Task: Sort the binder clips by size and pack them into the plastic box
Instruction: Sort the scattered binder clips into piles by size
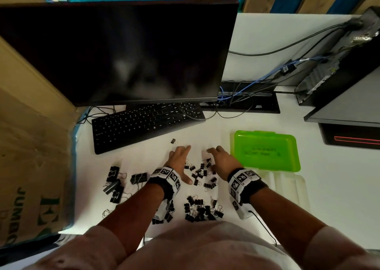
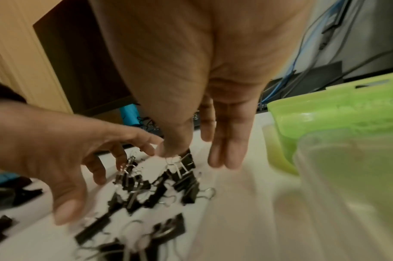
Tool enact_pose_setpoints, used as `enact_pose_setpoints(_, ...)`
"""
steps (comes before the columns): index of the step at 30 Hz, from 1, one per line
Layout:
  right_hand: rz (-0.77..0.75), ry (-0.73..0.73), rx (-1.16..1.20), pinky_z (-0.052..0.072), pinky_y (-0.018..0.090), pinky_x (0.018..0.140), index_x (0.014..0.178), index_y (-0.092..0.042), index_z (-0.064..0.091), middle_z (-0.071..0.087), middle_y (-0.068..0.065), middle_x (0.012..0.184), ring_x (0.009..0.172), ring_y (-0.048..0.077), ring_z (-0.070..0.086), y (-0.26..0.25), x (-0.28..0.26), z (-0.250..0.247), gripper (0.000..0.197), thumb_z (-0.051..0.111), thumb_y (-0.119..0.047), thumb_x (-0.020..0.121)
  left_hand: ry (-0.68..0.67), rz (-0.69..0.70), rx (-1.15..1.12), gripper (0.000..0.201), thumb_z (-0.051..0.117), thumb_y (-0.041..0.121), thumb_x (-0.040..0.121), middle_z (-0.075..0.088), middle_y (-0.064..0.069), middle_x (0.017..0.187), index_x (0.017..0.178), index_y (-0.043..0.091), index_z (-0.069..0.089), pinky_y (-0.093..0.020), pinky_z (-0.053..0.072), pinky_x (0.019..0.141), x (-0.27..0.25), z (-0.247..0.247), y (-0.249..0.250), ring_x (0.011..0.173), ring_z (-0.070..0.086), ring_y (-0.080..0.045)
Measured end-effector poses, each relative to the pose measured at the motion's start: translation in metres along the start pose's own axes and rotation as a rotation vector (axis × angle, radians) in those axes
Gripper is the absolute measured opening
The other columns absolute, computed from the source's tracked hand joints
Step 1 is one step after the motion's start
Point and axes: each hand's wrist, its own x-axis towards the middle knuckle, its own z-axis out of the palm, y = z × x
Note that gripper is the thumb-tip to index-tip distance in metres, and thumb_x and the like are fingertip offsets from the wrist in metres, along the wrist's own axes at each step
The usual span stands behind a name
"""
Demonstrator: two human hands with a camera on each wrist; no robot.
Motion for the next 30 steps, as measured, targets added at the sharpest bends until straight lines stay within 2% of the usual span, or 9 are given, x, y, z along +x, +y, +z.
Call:
enact_pose_setpoints(4, -0.107, -0.049, -0.142, 0.05, 0.04, 0.084, 0.129, -0.024, 0.05, 0.053, 0.006, 0.124, 0.107, 0.032, 0.059, -0.002, 0.016, -0.007, 0.041, 0.056, -0.021, 0.089, 0.106, 0.027, -0.011, 0.126, 0.091, 0.031, 0.05, 0.015, -0.002, 0.146, 0.147, 0.024, 0.011, -0.042, 0.034, 0.11, 0.005, 0.0, 0.003, 0.132, 0.022, -0.029)
enact_pose_setpoints(6, -0.112, -0.07, -0.184, 0.048, 0.037, 0.083, 0.119, -0.024, 0.058, 0.059, 0.005, 0.122, 0.108, 0.03, 0.058, -0.003, 0.02, -0.008, 0.03, 0.053, -0.021, 0.09, 0.19, -0.02, 0.033, 0.13, 0.092, 0.038, 0.045, 0.007, -0.002, 0.149, 0.146, 0.027, 0.011, -0.043, 0.036, 0.108, 0.008, -0.005, 0.0, 0.134, 0.018, -0.028)
enact_pose_setpoints(8, -0.095, -0.034, -0.155, 0.048, 0.037, 0.085, 0.116, -0.022, 0.061, 0.06, 0.007, 0.121, 0.107, 0.03, 0.058, -0.001, 0.02, -0.009, 0.027, 0.049, -0.019, 0.091, 0.19, -0.078, 0.05, 0.136, 0.091, 0.041, 0.044, -0.009, -0.004, 0.155, 0.147, 0.027, 0.004, -0.048, 0.03, 0.112, 0.009, -0.009, -0.004, 0.141, 0.004, -0.03)
enact_pose_setpoints(11, -0.092, 0.086, -0.027, 0.051, 0.039, 0.087, 0.115, -0.019, 0.063, 0.064, 0.008, 0.116, 0.105, 0.03, 0.06, -0.001, 0.011, -0.018, 0.026, 0.053, -0.021, 0.091, 0.063, -0.105, 0.041, 0.142, 0.091, 0.041, 0.047, -0.022, -0.008, 0.156, 0.148, 0.025, -0.009, -0.048, 0.013, 0.117, 0.008, -0.009, -0.013, 0.144, -0.014, -0.031)
enact_pose_setpoints(14, -0.153, 0.123, 0.053, 0.05, 0.035, 0.088, 0.109, -0.018, 0.068, 0.069, 0.006, 0.11, 0.102, 0.026, 0.062, 0.0, -0.008, -0.029, 0.023, 0.058, -0.02, 0.089, -0.015, -0.027, 0.058, 0.142, 0.09, 0.04, 0.048, -0.019, -0.006, 0.157, 0.148, 0.024, -0.01, -0.045, 0.007, 0.118, 0.006, -0.005, -0.015, 0.145, -0.014, -0.031)
enact_pose_setpoints(20, -0.104, -0.213, -0.136, 0.054, 0.037, 0.083, 0.1, -0.018, 0.071, 0.071, 0.009, 0.103, 0.089, 0.025, 0.066, 0.009, -0.053, -0.008, 0.017, 0.061, -0.02, 0.086, -0.077, 0.15, 0.028, 0.138, 0.091, 0.026, 0.051, -0.006, -0.002, 0.158, 0.149, 0.025, -0.006, -0.034, 0.013, 0.119, -0.002, 0.011, 0.004, 0.146, -0.002, -0.019)
enact_pose_setpoints(24, -0.057, -0.191, -0.009, 0.054, 0.033, 0.084, 0.095, -0.012, 0.073, 0.074, 0.009, 0.096, 0.086, 0.022, 0.068, 0.014, -0.058, -0.001, 0.018, 0.059, -0.013, 0.085, -0.093, 0.225, 0.057, 0.135, 0.091, 0.024, 0.051, -0.005, -0.004, 0.158, 0.149, 0.028, -0.002, -0.04, 0.013, 0.12, -0.008, 0.027, 0.012, 0.146, -0.003, -0.023)
enact_pose_setpoints(27, -0.027, -0.174, 0.022, 0.052, 0.029, 0.082, 0.099, -0.012, 0.072, 0.074, 0.01, 0.096, 0.086, 0.022, 0.068, 0.016, -0.06, 0.0, 0.018, 0.058, -0.015, 0.088, -0.091, 0.256, 0.083, 0.126, 0.089, 0.023, 0.056, -0.004, -0.006, 0.158, 0.148, 0.031, 0.003, -0.037, 0.009, 0.118, -0.007, 0.035, 0.017, 0.146, -0.003, -0.024)
enact_pose_setpoints(30, -0.04, -0.202, 0.077, 0.049, 0.023, 0.072, 0.096, -0.015, 0.072, 0.074, 0.009, 0.088, 0.072, 0.019, 0.067, 0.015, -0.061, -0.002, 0.017, 0.058, -0.013, 0.087, -0.08, 0.292, 0.198, 0.119, 0.087, 0.033, 0.058, 0.0, -0.006, 0.157, 0.148, 0.032, 0.008, -0.051, 0.016, 0.118, -0.005, 0.038, 0.025, 0.145, -0.001, -0.026)
